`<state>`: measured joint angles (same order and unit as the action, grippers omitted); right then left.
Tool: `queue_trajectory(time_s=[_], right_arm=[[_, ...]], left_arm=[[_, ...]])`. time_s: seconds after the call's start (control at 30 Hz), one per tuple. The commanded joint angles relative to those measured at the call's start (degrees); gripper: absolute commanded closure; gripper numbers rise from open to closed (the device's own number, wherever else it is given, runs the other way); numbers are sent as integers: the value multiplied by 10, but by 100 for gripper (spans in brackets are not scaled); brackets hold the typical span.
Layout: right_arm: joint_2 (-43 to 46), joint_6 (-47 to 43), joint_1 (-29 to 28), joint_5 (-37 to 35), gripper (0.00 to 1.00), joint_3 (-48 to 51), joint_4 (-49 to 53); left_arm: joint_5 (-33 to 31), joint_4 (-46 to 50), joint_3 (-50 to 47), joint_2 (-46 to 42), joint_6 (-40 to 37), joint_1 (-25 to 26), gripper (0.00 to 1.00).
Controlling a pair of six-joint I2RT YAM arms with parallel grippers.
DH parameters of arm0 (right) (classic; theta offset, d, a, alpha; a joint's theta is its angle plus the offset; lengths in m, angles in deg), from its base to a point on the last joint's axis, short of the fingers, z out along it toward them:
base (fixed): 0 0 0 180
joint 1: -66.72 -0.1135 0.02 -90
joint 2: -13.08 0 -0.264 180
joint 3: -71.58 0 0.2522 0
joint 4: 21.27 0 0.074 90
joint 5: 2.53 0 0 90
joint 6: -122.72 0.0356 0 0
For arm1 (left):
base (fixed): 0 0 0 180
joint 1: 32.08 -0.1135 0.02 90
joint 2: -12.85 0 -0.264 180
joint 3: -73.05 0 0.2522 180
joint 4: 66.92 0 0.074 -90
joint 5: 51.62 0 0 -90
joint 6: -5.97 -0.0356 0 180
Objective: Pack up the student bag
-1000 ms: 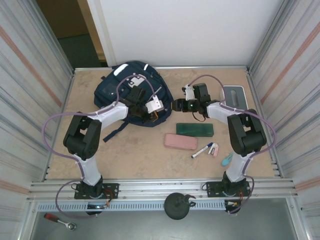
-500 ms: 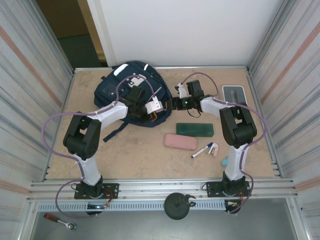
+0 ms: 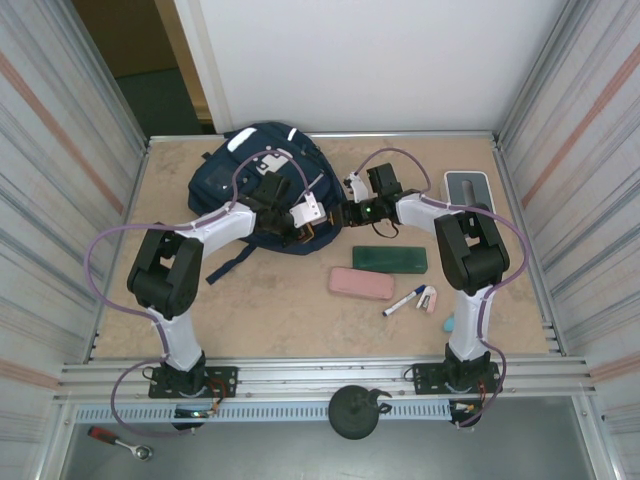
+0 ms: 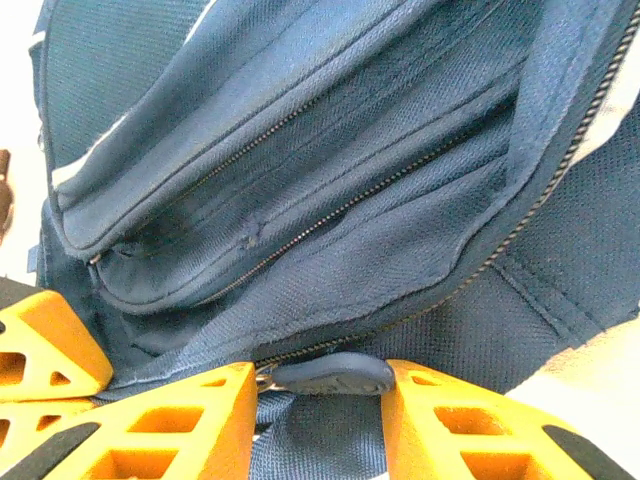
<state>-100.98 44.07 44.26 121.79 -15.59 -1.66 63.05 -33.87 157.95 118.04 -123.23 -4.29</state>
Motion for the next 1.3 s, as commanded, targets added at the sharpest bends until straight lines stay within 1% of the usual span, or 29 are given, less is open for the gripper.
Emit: queue_trajectory(time_s=[0.0,0.13,0.27,0.57,0.7,0.9,1.2,1.23,1.27], right_arm=[[-1,-20,-5,-1,64,-16,21],[-4,-22,-7,3,67,-21,21],[-4,-31,-8,0,73,-24,30],[8,-50,-9,-9,94,-19,48],[24,-55,-7,-12,100,-4,48],[48,-56,0,-12,100,23,37],[56,-55,6,22,100,42,20],[56,-52,7,24,97,43,17],[56,-47,11,26,88,43,14]], left_arm=[[11,18,6,7,-11,-5,96],[10,18,4,5,-11,-5,96],[9,18,2,4,-11,-5,96],[7,15,-2,1,-12,-6,95],[2,16,-5,-1,-13,-9,95],[0,17,-9,-6,-15,-13,96],[2,16,-12,-5,-15,-14,96],[2,16,-12,-6,-15,-14,96],[4,17,-11,-6,-15,-14,95]])
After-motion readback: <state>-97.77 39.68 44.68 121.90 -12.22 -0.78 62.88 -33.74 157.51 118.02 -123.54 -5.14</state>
